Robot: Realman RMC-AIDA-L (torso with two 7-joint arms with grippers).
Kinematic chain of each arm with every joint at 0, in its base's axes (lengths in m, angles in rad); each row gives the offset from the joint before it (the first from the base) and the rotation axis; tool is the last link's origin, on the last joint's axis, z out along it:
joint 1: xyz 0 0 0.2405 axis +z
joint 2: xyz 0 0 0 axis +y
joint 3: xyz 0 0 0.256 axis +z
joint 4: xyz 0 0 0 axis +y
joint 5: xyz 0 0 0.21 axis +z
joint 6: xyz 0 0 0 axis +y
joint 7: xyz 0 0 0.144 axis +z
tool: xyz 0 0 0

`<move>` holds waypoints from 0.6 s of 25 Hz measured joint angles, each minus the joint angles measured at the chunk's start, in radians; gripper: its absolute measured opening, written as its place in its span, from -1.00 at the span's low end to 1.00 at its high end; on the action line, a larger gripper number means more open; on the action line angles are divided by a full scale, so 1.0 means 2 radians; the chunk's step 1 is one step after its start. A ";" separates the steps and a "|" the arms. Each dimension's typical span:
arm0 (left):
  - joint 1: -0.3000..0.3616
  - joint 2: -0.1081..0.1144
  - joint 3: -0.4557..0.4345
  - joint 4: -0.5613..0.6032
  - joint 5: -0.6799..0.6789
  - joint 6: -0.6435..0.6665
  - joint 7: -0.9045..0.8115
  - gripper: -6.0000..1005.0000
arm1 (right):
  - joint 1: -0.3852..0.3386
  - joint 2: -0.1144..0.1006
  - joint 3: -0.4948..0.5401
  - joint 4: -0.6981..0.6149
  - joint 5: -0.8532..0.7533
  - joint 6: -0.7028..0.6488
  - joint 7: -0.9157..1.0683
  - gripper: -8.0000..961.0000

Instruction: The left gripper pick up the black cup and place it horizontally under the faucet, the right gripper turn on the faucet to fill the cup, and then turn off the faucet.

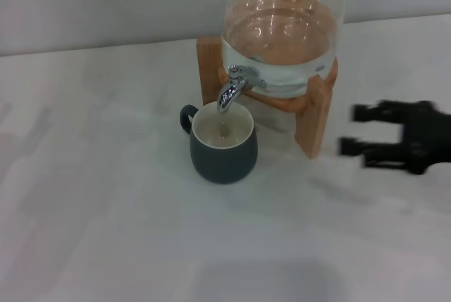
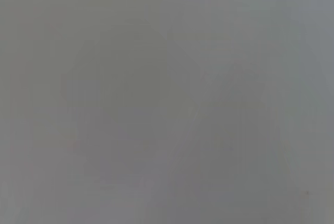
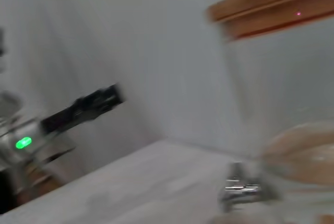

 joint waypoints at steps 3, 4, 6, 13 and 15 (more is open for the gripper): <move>-0.001 0.000 0.000 -0.001 0.000 0.000 0.000 0.75 | 0.021 0.000 -0.036 -0.021 -0.001 0.009 0.020 0.57; -0.002 0.000 0.000 -0.002 0.000 0.000 0.000 0.75 | 0.026 0.000 -0.045 -0.027 0.001 0.010 0.026 0.56; -0.005 0.001 -0.001 -0.006 0.000 0.001 0.000 0.75 | 0.029 0.001 -0.060 -0.044 0.004 0.003 0.041 0.55; -0.008 0.002 -0.011 -0.015 0.003 0.001 0.000 0.75 | 0.003 0.000 -0.117 -0.141 -0.029 -0.115 0.130 0.50; -0.008 0.002 -0.012 -0.017 0.003 0.001 0.000 0.75 | -0.004 0.000 -0.121 -0.153 -0.033 -0.137 0.148 0.48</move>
